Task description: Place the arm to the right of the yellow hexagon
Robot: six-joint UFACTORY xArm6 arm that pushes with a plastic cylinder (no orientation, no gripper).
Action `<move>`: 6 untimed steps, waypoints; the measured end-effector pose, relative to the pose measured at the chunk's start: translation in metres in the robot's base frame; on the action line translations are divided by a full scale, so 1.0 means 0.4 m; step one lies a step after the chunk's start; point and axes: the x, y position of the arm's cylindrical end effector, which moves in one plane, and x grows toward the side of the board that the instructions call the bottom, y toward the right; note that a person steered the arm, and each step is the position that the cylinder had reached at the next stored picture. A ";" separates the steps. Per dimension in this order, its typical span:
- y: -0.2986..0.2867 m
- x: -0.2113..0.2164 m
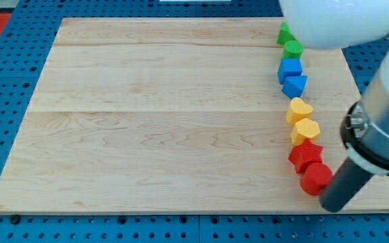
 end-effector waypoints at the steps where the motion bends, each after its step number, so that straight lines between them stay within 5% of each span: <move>1: 0.103 -0.033; 2: 0.138 -0.226; 3: 0.091 -0.302; 6: 0.074 -0.188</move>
